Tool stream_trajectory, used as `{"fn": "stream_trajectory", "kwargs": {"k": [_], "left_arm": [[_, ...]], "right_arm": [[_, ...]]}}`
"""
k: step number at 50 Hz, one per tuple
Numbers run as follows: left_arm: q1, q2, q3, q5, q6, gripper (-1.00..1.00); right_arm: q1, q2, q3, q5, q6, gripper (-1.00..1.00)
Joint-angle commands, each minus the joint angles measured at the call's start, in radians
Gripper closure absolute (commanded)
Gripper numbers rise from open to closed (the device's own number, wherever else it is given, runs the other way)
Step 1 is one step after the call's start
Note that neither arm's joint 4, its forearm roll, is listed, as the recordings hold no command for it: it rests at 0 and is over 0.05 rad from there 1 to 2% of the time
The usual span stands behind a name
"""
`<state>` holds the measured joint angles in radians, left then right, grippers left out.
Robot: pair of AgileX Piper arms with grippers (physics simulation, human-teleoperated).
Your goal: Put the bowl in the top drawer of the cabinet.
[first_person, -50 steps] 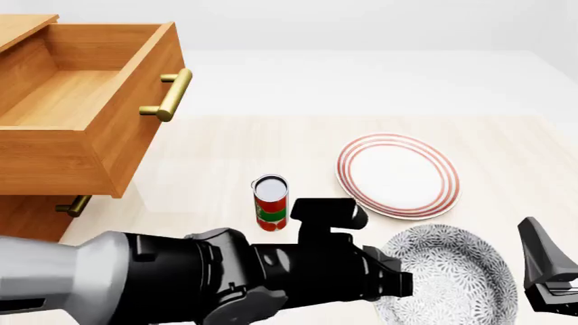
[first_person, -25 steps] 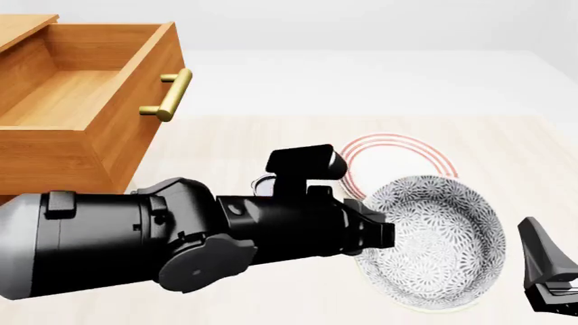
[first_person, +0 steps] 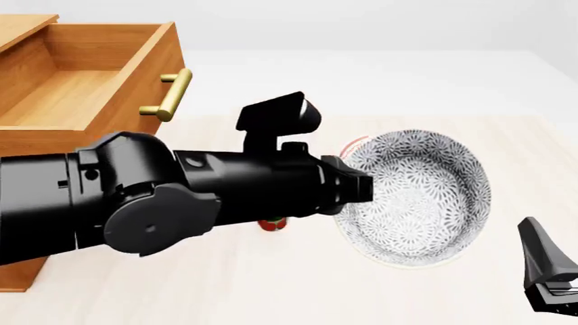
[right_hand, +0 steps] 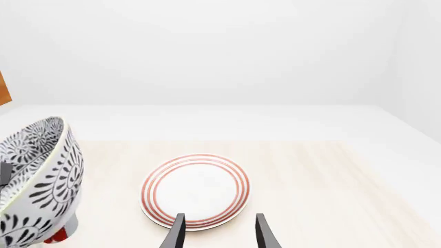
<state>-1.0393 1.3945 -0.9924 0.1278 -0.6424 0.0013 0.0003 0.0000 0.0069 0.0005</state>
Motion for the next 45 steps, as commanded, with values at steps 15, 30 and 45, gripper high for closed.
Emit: {"fn": "stream_trajectory", "kwargs": {"k": [15,30,45], "left_arm": [[0.071,-0.076,-0.088,0.144,0.033,1.0],[0.113,-0.109,-0.139,0.242,0.05,1.0],[0.154,-0.131,-0.196,0.33,0.076,1.0]], "right_arm": [[0.0,0.0,0.0,0.0,0.0,-1.0],[0.0,0.0,0.0,0.0,0.0,-1.0],[0.0,0.0,0.0,0.0,0.0,-1.0]]}}
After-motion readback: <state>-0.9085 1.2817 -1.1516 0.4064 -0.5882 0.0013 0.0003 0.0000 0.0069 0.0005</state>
